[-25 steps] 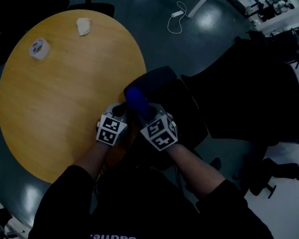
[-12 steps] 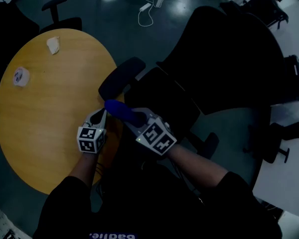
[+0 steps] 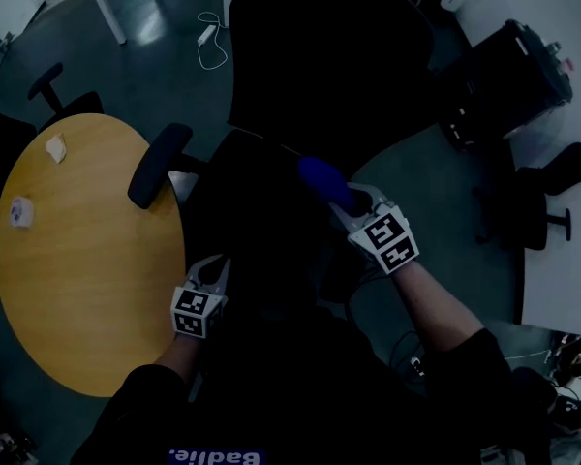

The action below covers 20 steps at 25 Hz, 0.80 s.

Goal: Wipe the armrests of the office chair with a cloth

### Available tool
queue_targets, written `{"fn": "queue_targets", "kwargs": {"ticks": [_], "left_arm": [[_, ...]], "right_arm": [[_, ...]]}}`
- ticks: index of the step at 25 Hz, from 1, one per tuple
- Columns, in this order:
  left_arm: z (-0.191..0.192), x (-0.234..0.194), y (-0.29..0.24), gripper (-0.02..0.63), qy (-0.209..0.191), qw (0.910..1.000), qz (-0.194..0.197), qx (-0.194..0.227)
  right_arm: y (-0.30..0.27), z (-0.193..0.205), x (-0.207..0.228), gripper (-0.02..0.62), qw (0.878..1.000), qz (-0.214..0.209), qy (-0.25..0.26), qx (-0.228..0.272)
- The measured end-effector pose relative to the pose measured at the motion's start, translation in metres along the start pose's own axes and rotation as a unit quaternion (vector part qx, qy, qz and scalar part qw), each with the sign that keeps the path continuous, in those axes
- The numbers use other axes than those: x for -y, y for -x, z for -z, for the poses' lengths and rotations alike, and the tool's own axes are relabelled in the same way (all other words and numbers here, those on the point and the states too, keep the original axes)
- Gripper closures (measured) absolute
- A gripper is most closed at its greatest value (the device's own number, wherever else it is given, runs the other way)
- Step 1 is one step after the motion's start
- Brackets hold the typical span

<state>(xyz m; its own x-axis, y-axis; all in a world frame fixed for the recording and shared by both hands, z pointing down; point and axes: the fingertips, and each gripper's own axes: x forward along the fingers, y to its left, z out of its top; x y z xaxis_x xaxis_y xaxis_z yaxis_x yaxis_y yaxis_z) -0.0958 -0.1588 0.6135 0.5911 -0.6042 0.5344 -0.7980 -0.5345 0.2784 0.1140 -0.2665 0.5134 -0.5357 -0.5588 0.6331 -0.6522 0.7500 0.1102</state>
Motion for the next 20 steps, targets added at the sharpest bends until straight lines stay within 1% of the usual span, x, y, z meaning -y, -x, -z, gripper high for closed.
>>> {"fn": "queue_targets", "kwargs": {"ticks": [2, 4, 8, 11, 14, 18, 20], "left_arm": [[-0.002, 0.036, -0.013, 0.592, -0.016, 0.9998, 0.009, -0.002], [-0.005, 0.066, -0.023, 0.592, -0.024, 0.9996, 0.013, 0.001], [0.002, 0.119, -0.038, 0.592, -0.033, 0.9993, 0.016, -0.008], [0.007, 0.154, -0.047, 0.592, -0.044, 0.9986, 0.025, -0.018], [0.013, 0.186, -0.054, 0.592, -0.068, 0.9962, 0.042, -0.034], [0.022, 0.215, -0.065, 0.592, -0.094, 0.9924, 0.057, -0.054], [0.026, 0.22, -0.069, 0.592, -0.096, 0.992, 0.054, -0.062]], "right_arm": [[0.024, 0.029, 0.032, 0.506, 1.0, 0.022, -0.002, -0.007], [0.043, 0.055, 0.056, 0.506, 0.999, 0.034, 0.001, -0.013], [0.065, 0.097, 0.082, 0.506, 0.999, 0.038, 0.007, -0.023], [0.066, 0.121, 0.087, 0.506, 0.999, 0.025, 0.013, -0.031], [0.058, 0.138, 0.081, 0.506, 0.999, -0.001, 0.019, -0.034], [0.049, 0.142, 0.075, 0.506, 0.999, -0.024, 0.019, -0.022], [0.045, 0.139, 0.073, 0.506, 0.999, -0.032, 0.02, -0.014]]}}
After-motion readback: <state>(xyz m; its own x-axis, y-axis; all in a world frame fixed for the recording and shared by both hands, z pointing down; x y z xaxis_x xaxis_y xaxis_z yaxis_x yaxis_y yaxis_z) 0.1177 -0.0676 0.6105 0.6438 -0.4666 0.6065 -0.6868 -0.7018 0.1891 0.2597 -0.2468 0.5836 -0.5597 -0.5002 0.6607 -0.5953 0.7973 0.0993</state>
